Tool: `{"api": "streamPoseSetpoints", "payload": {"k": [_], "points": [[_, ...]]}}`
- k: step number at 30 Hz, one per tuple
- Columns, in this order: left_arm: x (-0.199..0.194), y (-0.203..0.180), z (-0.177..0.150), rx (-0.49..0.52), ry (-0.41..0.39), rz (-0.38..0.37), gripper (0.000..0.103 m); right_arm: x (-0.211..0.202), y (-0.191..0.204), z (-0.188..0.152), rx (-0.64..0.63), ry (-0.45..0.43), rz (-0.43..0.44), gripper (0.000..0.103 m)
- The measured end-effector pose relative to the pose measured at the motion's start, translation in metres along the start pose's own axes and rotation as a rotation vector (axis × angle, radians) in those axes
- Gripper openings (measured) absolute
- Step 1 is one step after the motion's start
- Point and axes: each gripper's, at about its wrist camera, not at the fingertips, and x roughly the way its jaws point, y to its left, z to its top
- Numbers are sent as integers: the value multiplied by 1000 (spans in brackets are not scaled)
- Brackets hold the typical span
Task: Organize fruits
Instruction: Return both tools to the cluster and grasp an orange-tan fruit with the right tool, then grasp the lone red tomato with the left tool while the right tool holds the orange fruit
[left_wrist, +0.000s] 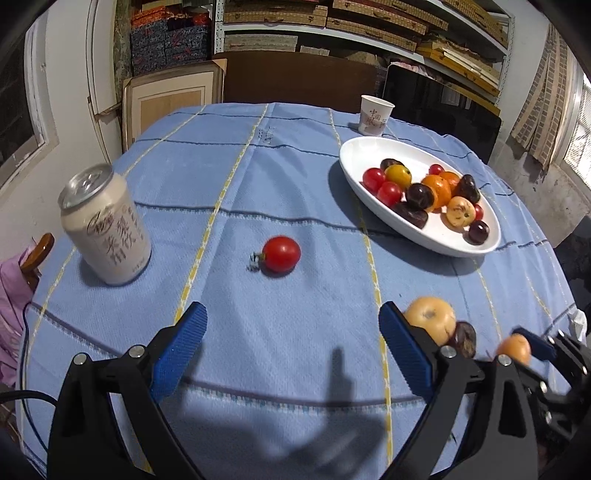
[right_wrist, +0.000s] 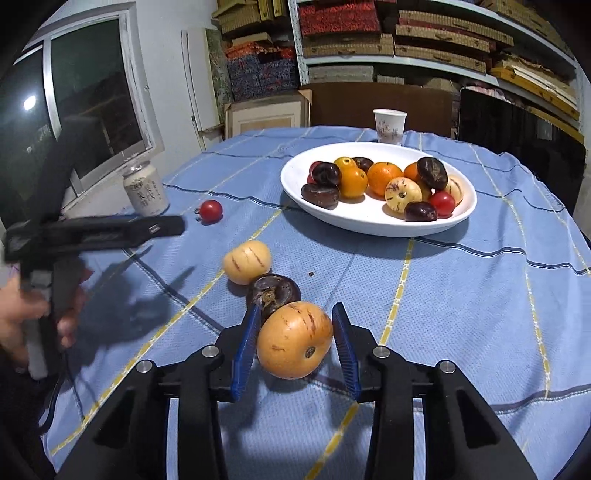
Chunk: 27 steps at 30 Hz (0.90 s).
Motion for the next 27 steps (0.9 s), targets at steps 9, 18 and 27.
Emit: {"api": "streamPoseSetpoints", "payload": {"k": [9,18,27], "points": [[46,-5,29,46,-1,134,92,-10,-12,-5,36,-23,10,41],[63,-12,22,105,36,122,41,-8,-11,-5,24,-25,12,41],[70,-8,29,94,38,122,42,-9,-11,-5,26,-26,12,41]]}}
